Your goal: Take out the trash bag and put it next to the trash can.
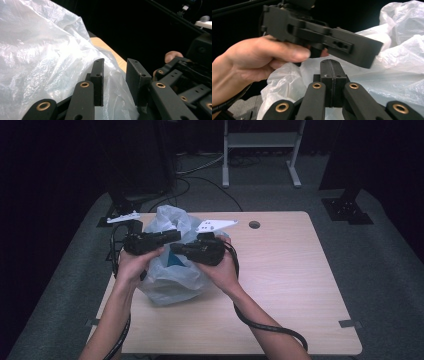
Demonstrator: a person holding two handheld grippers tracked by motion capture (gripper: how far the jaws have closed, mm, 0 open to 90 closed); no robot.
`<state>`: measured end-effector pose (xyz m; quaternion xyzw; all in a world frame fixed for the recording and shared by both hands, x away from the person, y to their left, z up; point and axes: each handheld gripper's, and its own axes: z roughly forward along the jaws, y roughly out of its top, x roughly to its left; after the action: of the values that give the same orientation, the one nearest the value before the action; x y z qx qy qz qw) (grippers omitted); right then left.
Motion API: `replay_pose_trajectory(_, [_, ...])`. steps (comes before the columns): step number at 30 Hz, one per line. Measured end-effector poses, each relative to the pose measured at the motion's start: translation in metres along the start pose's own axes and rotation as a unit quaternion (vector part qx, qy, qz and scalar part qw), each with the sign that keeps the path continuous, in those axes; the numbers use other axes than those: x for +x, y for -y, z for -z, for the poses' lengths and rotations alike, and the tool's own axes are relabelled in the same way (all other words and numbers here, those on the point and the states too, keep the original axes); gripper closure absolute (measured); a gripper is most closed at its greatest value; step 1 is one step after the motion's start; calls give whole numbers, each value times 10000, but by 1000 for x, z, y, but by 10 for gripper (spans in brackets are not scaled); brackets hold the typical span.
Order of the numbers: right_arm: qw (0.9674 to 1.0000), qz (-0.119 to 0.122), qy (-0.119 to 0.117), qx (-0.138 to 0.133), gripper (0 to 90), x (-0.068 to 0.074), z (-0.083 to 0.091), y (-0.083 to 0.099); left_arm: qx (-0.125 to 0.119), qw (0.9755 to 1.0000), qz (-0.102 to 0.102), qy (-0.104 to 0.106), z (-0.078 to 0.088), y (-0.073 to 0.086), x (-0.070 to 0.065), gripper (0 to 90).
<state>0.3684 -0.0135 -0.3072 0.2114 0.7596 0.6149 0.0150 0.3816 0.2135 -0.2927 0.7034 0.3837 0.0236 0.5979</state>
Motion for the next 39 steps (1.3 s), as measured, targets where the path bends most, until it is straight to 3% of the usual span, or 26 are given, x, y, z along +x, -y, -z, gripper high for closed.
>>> replay_pose_trajectory(4, [9999,82,-30,55,897,1,0,0,87,9992,-395,-9,-3,1,-4,873])
replay_pose_trajectory(5, [9999,82,-30,55,897,1,0,0,87,9992,-395,-9,-3,1,-4,899])
replay_pose_trajectory(7, [10000,71,-45,35,874,-1,2,1,-3,9985,-542,-70,-2,0,-7,900])
replay_pose_trajectory(13, [9999,-75,-45,-82,743,-5,10,2,-336,9981,-509,35,5,-3,-7,900])
replay_pose_trajectory(18, [9994,-209,-39,-259,519,-12,17,1,-521,9973,-486,152,9,-6,-9,900])
replay_pose_trajectory(27, [9987,-381,-10,-324,407,-20,17,0,-536,9968,-551,225,8,-9,-15,900])
replay_pose_trajectory(32, [9978,-603,-98,-257,337,-26,15,1,-530,9961,-642,300,8,-10,-21,900])
replay_pose_trajectory(39, [9978,-614,-164,-162,279,-26,10,0,-477,9952,-737,437,3,-11,-29,900])
